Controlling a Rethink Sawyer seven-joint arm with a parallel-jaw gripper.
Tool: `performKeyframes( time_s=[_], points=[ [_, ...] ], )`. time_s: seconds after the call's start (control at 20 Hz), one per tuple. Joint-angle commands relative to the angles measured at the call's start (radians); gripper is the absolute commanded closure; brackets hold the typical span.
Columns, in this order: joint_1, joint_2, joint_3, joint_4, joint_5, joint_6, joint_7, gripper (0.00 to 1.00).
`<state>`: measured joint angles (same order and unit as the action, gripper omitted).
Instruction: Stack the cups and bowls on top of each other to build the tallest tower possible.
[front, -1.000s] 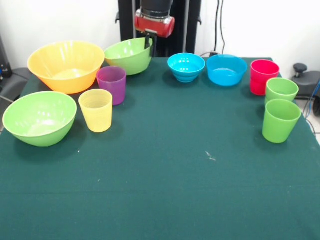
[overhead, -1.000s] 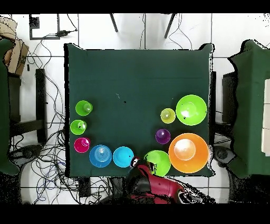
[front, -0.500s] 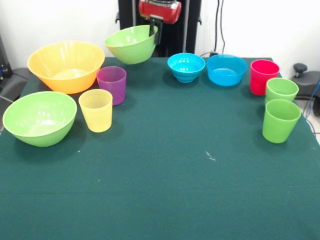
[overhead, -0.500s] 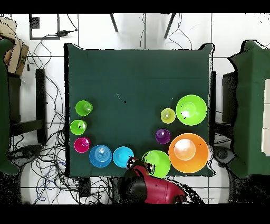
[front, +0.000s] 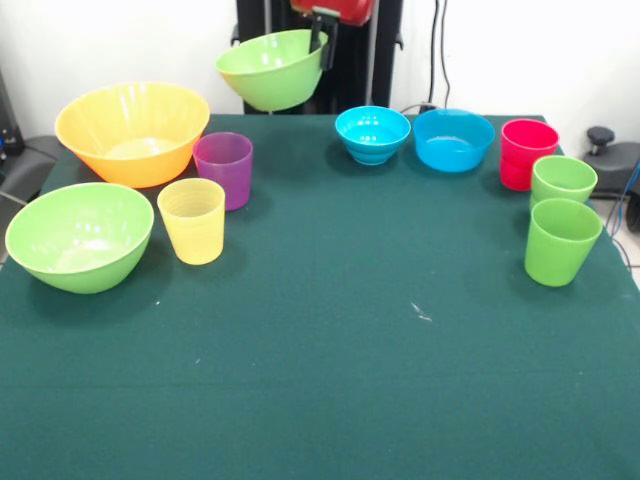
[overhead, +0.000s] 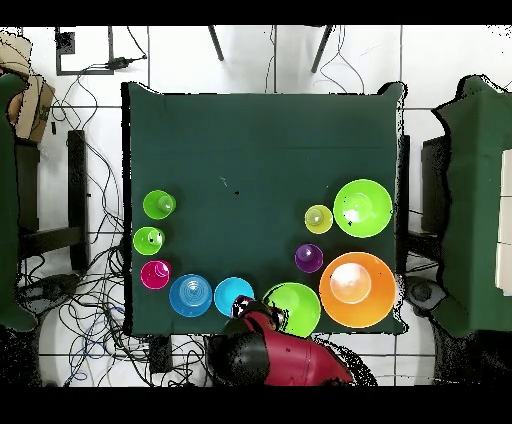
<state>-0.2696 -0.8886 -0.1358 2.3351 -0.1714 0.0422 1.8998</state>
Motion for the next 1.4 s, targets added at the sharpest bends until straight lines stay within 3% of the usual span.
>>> performKeyframes(
  time_s=[0.05,0.5,0.9,1.4],
  points=[
    [0.075,-0.091,0.049,-0.055,0.092,0.229,0.148,1.0],
    [0.184,-0.075,0.021,-0.161,0.149,0.275,0.178,1.0],
    [0.115,0.002,0.14,-0.241,0.192,0.284,0.099,1.0],
    [0.067,0.116,0.225,-0.336,0.181,0.233,0.065,1.0]
  ],
)
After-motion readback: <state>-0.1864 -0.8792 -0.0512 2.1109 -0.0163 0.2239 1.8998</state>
